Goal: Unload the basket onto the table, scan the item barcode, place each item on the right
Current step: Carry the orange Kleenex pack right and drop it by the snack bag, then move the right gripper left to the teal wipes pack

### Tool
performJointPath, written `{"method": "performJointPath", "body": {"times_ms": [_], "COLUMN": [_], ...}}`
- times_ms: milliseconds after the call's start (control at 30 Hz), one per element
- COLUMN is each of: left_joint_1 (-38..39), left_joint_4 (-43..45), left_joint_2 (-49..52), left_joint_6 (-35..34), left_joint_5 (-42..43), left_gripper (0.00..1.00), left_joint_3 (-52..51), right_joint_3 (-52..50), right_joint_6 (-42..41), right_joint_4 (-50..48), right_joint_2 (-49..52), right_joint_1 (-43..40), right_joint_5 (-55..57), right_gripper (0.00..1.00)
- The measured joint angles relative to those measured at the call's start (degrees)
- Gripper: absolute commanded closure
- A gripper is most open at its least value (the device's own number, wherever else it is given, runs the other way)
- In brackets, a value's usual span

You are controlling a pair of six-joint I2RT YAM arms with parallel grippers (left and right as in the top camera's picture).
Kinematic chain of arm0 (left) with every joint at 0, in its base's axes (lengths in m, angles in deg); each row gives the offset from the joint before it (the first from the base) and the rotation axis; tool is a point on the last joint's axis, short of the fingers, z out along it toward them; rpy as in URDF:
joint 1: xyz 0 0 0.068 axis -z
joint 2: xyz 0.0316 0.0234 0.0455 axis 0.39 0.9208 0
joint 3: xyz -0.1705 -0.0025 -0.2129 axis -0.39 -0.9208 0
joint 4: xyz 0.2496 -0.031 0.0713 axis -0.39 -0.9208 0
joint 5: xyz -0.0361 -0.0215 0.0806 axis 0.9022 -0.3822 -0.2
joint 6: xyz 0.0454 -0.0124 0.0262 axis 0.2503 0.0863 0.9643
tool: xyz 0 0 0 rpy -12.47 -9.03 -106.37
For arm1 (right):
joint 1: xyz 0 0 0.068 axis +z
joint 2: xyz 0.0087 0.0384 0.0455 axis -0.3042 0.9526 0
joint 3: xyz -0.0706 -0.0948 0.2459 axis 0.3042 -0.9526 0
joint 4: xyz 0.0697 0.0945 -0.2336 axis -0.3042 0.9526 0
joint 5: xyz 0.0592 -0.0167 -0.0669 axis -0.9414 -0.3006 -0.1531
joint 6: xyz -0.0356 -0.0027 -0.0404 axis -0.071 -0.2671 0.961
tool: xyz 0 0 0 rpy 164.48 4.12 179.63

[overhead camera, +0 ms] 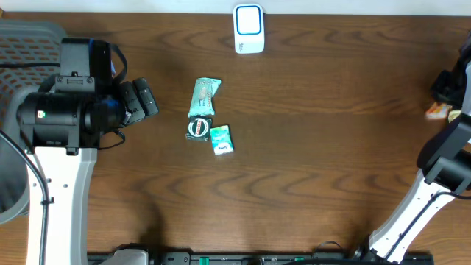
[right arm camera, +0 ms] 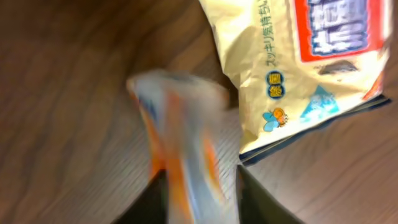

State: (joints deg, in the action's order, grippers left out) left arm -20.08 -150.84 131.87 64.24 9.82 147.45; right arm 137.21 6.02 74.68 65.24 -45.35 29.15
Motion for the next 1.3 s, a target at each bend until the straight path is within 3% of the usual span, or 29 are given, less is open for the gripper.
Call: {"method": "performJointPath", "body": {"times_ms": [100,133,400,700,833,1100,1300], "left_joint_1": [0.0,0.0,0.0,0.0,0.0,0.0,0.0], "left_joint_4": [0.0,0.0,0.0,0.0,0.0,0.0,0.0], "left_joint_2": [0.0,0.0,0.0,0.0,0.0,0.0,0.0], "left_joint_6": [0.0,0.0,0.0,0.0,0.0,0.0,0.0], "left_joint_5": [0.0,0.0,0.0,0.0,0.0,0.0,0.0], "left_gripper": [0.02,0.02,0.02,0.02,0.02,0.02,0.02], "left_joint_3": [0.0,0.0,0.0,0.0,0.0,0.0,0.0], "right_joint_3": [-0.9,-0.9,-0.9,-0.9,-1.0,-1.2,-1.2], "right_joint_6": [-0.3,-0.3,-0.3,7.4,12.4,16.3,15.9], "right_joint_4": [-0.2,-0.1,-0.2,5.2,8.2,9.3,6.4], "right_joint_2": [0.2,0.2,-0.7,-9.8,-10.2,-10.2,-10.1], "right_joint_1": [-0.3,-0.4,-0.5,4.9,10.9,26.1,36.4], "right_joint_5": [-0.4,-0.4,-5.9,-40.9,-50.3,-54.4,-51.2], "right_gripper": [0.04,0.01,0.01,0.01,0.01,0.01,0.01]}}
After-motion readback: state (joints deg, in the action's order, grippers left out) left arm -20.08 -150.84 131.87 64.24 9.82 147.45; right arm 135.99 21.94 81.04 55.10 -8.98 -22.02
